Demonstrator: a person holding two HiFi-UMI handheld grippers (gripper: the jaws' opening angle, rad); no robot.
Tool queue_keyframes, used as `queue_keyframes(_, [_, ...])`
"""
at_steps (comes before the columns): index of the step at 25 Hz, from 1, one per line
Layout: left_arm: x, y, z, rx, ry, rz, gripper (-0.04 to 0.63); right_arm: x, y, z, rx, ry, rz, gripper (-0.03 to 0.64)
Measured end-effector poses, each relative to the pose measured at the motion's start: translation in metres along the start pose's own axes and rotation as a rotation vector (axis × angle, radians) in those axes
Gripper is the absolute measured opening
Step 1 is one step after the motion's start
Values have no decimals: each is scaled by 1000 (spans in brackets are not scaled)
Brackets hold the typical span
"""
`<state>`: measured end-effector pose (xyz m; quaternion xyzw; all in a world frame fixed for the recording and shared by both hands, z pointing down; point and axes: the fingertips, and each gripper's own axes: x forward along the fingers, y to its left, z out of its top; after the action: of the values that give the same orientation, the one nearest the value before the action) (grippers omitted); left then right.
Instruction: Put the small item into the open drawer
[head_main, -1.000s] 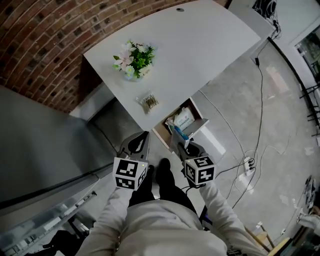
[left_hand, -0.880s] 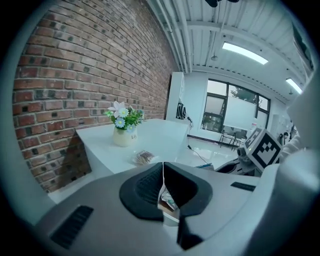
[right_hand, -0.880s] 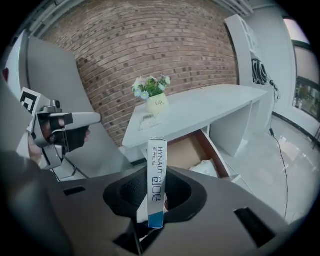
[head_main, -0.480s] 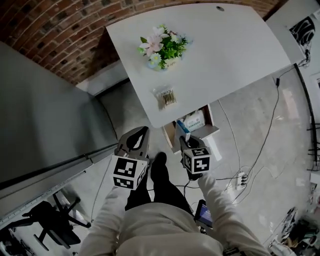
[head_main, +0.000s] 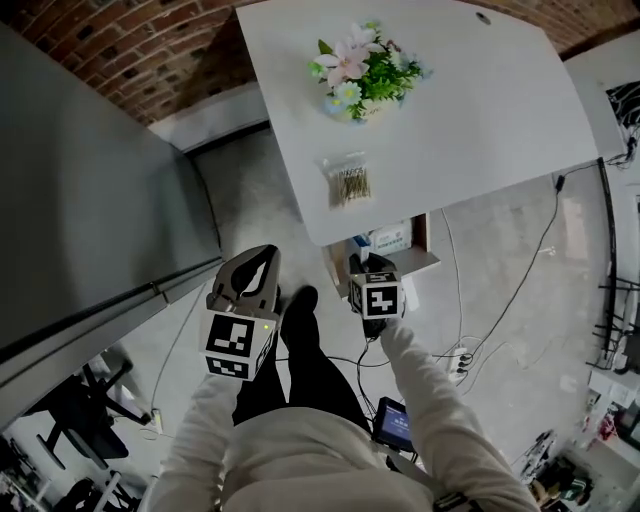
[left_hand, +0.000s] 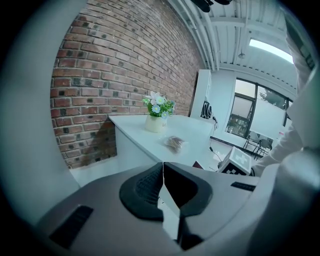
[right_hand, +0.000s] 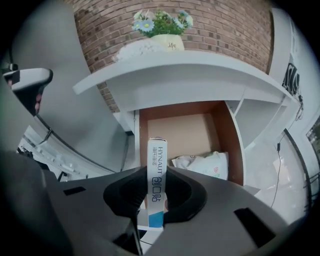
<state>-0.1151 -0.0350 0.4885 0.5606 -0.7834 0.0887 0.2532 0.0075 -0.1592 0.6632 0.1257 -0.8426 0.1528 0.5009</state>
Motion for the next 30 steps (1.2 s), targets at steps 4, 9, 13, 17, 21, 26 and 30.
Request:
queue_keyframes(4, [0, 6, -9, -14, 10, 11, 21, 18, 0, -5, -61, 43, -3, 98])
queue_keyframes(9, [2, 9, -17, -25, 17, 15, 21, 40, 0, -9, -102, 85, -5, 98])
queue_keyframes(13, [2, 11, -24, -36, 24, 21, 21, 55, 1, -13, -142, 115, -3, 98])
queue_keyframes(17, [0, 16, -30, -47, 30, 35, 21, 68, -5, -31, -139, 187, -28, 98])
queue_keyframes(21, [0, 24, -37, -69, 33, 54, 21, 77, -6, -35, -130, 208, -36, 98])
queue_keyframes(26, [1, 28, -39, -79, 33, 62, 21, 88, -9, -34, -163, 203, -50, 99])
queue_keyframes(30, [-1, 32, -41, -80, 33, 67, 21, 97, -8, -31, -205, 200, -48, 98])
